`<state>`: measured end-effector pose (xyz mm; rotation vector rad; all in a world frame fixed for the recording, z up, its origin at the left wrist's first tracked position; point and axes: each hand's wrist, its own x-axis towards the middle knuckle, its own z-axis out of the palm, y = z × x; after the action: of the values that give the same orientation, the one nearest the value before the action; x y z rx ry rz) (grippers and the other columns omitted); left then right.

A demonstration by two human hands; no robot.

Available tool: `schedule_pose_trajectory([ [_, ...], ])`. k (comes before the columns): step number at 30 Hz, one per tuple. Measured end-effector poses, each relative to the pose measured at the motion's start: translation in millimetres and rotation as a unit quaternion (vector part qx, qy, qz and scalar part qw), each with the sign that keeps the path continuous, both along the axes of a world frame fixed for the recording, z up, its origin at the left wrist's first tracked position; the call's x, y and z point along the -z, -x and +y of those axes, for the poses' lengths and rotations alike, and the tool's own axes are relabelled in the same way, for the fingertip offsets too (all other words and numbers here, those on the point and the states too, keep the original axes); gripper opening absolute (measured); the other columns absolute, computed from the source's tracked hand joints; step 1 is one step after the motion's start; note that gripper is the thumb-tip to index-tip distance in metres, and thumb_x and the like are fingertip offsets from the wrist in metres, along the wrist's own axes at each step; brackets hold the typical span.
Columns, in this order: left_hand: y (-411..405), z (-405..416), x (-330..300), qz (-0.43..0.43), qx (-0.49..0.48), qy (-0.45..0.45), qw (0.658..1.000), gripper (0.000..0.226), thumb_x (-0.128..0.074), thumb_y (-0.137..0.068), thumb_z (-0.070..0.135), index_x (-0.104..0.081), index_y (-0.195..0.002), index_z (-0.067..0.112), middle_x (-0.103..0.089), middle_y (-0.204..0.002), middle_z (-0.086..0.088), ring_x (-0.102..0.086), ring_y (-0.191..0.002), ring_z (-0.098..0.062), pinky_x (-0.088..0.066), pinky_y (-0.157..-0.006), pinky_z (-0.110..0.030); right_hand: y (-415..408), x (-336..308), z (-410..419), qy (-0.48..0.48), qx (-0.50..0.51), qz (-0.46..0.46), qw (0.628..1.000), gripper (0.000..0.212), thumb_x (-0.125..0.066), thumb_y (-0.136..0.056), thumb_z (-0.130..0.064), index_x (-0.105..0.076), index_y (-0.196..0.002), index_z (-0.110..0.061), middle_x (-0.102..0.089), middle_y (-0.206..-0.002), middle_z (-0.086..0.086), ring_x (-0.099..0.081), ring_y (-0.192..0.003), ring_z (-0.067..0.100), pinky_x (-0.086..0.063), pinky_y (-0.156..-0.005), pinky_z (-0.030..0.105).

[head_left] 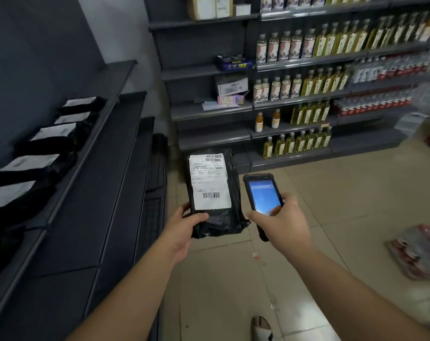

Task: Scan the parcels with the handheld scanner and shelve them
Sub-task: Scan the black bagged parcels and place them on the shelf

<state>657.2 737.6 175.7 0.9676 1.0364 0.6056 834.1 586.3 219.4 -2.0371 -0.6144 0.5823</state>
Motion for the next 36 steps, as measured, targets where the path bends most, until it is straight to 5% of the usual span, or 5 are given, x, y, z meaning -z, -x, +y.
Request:
schedule_pose_trajectory([
  [9, -97.7, 97.4, -2.7, 0.010, -0.062, 0.014, 0.998, 0.058, -0.077, -0.091, 0.002, -0.057, -0.143, 0.017, -0.079, -0.117, -0.005, -0.077, -0.104, -0.024, -0.060, -0.089, -0.040, -132.1, -17.9, 125.7, -0.018, -0.055, 0.006, 0.998, 0.084, -0.086, -0.079, -0.039, -0.040, -0.146, -0.018, -0.061, -0.093, 0.000, -0.066, -0.080, 0.015, -0.053, -0.064, 0.033],
  [15, -130.5, 170.9, 0.3, 0.009, -0.104, 0.040, 0.994, 0.044, -0.076, -0.092, 0.004, -0.063, -0.134, 0.013, -0.079, -0.116, -0.006, -0.076, -0.104, -0.022, -0.057, -0.082, -0.033, -174.7, -9.3, 216.3, -0.027, -0.068, 0.024, 0.997, 0.084, -0.088, -0.078, -0.035, -0.041, -0.146, -0.018, -0.062, -0.093, 0.000, -0.066, -0.080, 0.014, -0.057, -0.068, 0.036],
  [28, -202.7, 437.4, -8.7, -0.024, -0.084, 0.032, 0.996, 0.040, -0.074, -0.094, 0.005, -0.064, -0.132, 0.007, -0.080, -0.114, -0.009, -0.077, -0.105, -0.023, -0.057, -0.087, -0.032, -238.4, -8.0, 468.7, -0.033, -0.055, 0.014, 0.998, 0.094, -0.089, -0.076, -0.042, -0.038, -0.151, -0.017, -0.063, -0.094, 0.000, -0.065, -0.087, 0.014, -0.056, -0.076, 0.038],
  [36, -259.7, 568.1, -18.6, -0.031, -0.075, 0.033, 0.996, 0.035, -0.073, -0.095, 0.005, -0.066, -0.130, 0.005, -0.080, -0.111, -0.011, -0.079, -0.093, -0.018, -0.061, -0.066, -0.024, -289.5, -6.4, 590.2, -0.026, -0.043, 0.013, 0.999, 0.093, -0.089, -0.076, -0.042, -0.039, -0.150, -0.016, -0.063, -0.091, -0.001, -0.063, -0.084, 0.012, -0.053, -0.073, 0.036],
])
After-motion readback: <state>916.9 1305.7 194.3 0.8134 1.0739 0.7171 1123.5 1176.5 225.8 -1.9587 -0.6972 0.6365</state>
